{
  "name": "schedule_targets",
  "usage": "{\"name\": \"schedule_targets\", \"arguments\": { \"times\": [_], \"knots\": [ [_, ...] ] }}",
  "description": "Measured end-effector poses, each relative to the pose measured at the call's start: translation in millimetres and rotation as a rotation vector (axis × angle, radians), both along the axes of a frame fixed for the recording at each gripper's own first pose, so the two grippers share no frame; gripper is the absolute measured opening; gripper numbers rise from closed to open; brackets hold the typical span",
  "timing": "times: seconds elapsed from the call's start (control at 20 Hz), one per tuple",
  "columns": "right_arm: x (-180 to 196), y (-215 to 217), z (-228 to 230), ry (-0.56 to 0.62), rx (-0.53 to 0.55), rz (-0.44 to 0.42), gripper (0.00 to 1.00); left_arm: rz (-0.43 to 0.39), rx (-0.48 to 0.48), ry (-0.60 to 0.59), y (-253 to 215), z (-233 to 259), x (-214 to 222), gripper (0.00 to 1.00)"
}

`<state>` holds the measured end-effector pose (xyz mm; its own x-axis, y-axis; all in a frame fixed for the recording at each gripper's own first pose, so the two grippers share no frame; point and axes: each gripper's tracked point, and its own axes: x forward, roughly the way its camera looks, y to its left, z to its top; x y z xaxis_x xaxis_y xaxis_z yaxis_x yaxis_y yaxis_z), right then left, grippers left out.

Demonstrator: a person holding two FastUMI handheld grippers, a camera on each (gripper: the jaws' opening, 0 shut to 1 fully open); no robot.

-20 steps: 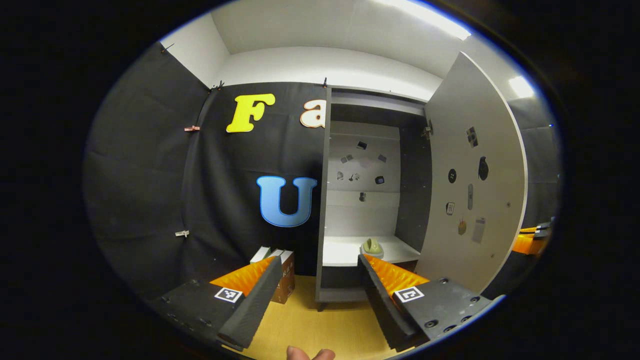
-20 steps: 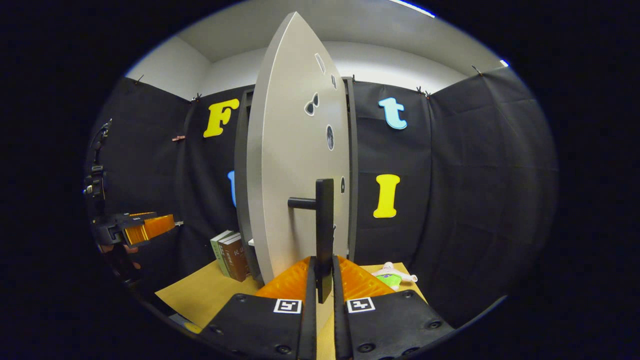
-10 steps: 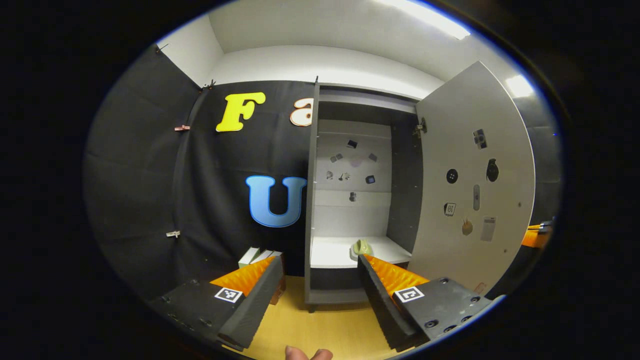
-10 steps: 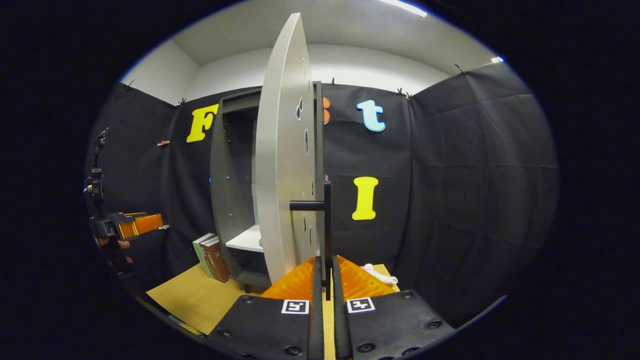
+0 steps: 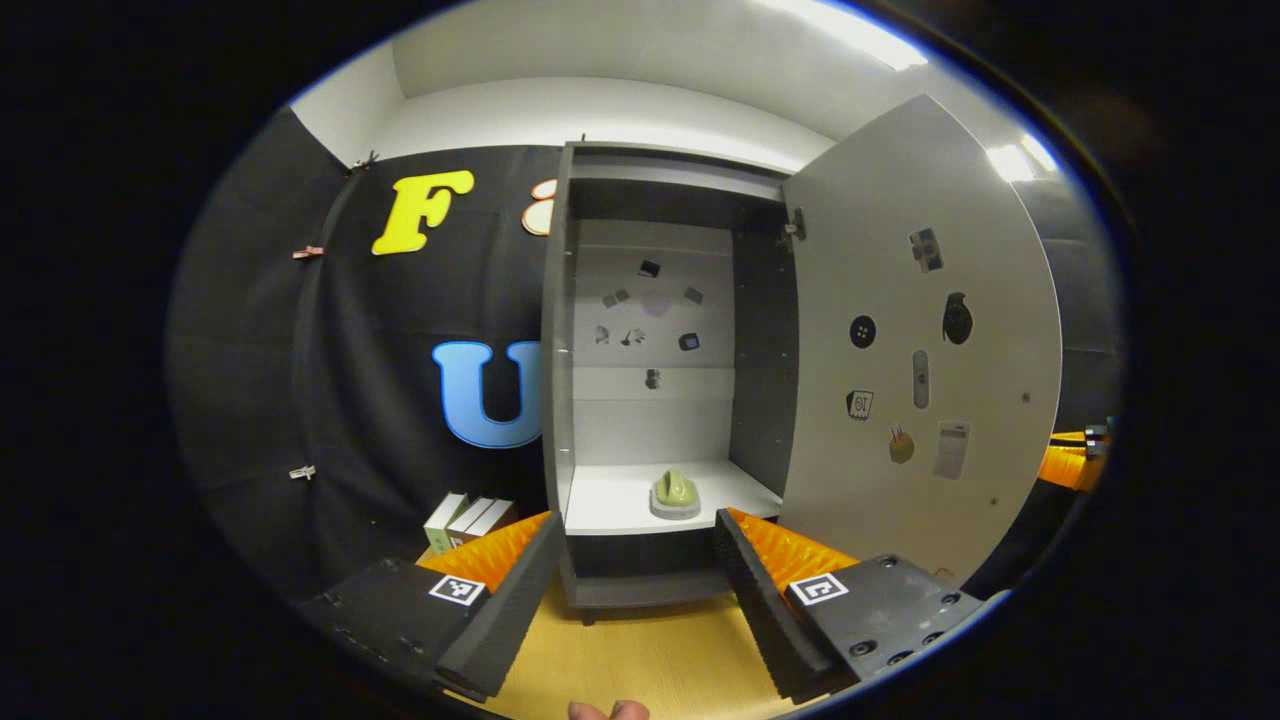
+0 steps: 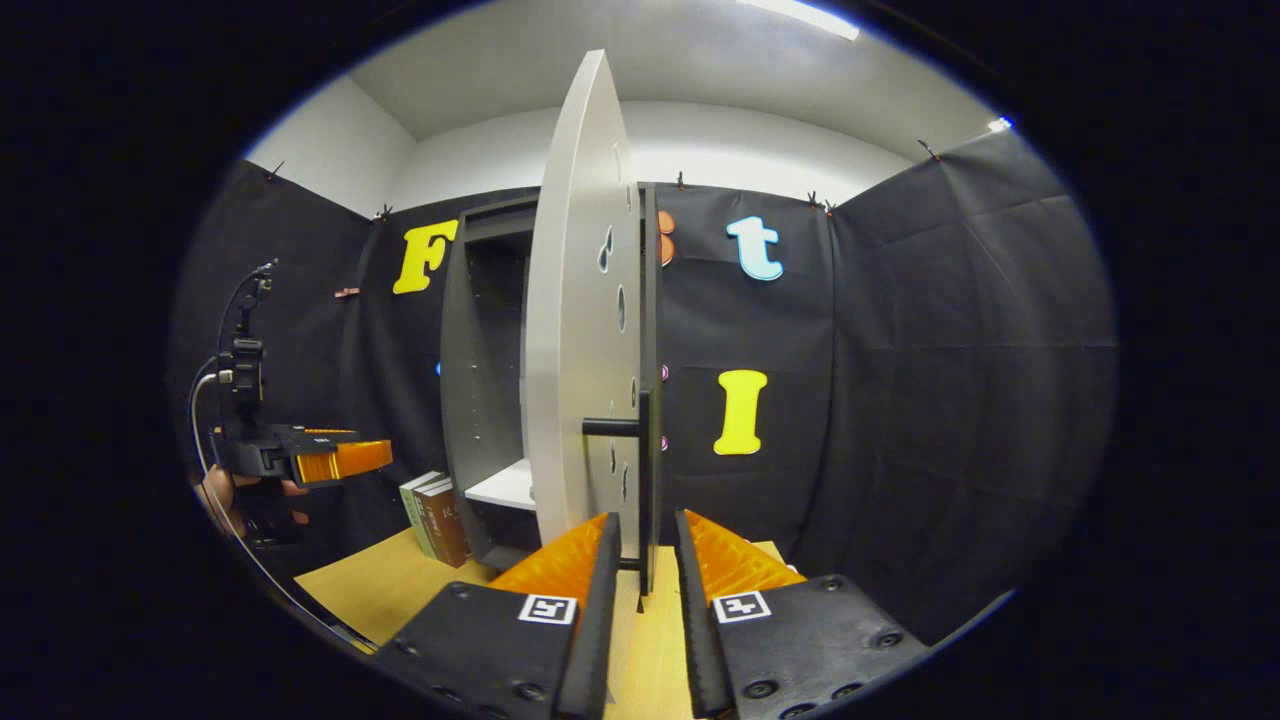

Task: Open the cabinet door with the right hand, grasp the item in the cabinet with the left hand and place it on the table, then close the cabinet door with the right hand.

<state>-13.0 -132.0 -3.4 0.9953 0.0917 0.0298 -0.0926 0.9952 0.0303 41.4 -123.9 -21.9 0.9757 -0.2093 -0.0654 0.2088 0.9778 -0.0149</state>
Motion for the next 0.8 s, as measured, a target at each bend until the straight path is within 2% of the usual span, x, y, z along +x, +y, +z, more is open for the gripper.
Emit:
{"name": "schedule_targets", "arguments": {
  "times": [0.05, 0.1, 0.15, 0.2, 0.25, 0.3, 0.35, 0.4, 0.5, 0.55, 0.65, 0.8],
  "knots": [
    [-4.0, -10.9, 5.3, -0.025, 0.009, -0.023, 0.42, -0.008, 0.005, -0.001, -5.6, 3.1, 7.7, 0.93],
    [-4.7, -22.6, 8.9, -0.042, 0.017, -0.05, 0.57, -0.019, 0.011, 0.001, -12.7, 5.6, 17.3, 0.93],
    [-2.1, -38.5, 5.7, -0.04, 0.018, -0.094, 0.63, -0.035, 0.022, 0.007, -20.7, 7.5, 27.6, 0.92],
    [2.2, -52.6, -1.6, -0.022, 0.017, -0.135, 0.79, -0.053, 0.035, 0.017, -29.1, 6.7, 40.4, 0.94],
    [7.2, -65.3, -9.3, 0.0, 0.019, -0.164, 0.87, -0.067, 0.051, 0.035, -36.5, 4.9, 53.3, 0.92],
    [5.8, -71.2, -13.6, 0.016, 0.025, -0.181, 1.0, -0.078, 0.079, 0.051, -43.0, 2.3, 67.8, 0.92],
    [7.8, -77.8, -17.9, 0.022, 0.036, -0.193, 0.9, -0.091, 0.119, 0.06, -49.5, 1.0, 83.7, 0.94],
    [7.7, -90.2, -19.4, 0.019, 0.037, -0.22, 0.97, -0.107, 0.151, 0.079, -56.9, -3.2, 98.7, 0.94],
    [9.5, -108.0, -23.6, 0.002, 0.019, -0.257, 0.97, -0.165, 0.163, 0.137, -79.0, -18.2, 128.6, 0.93],
    [11.0, -112.0, -24.4, -0.005, 0.002, -0.262, 1.0, -0.193, 0.143, 0.172, -88.5, -24.4, 142.0, 0.93],
    [11.4, -127.0, -22.5, -0.023, -0.034, -0.286, 0.97, -0.21, 0.105, 0.22, -101.7, -30.5, 171.4, 0.93],
    [15.4, -144.9, -26.8, -0.019, -0.021, -0.302, 0.98, -0.212, 0.08, 0.29, -113.2, -41.8, 216.2, 0.93]
  ]
}}
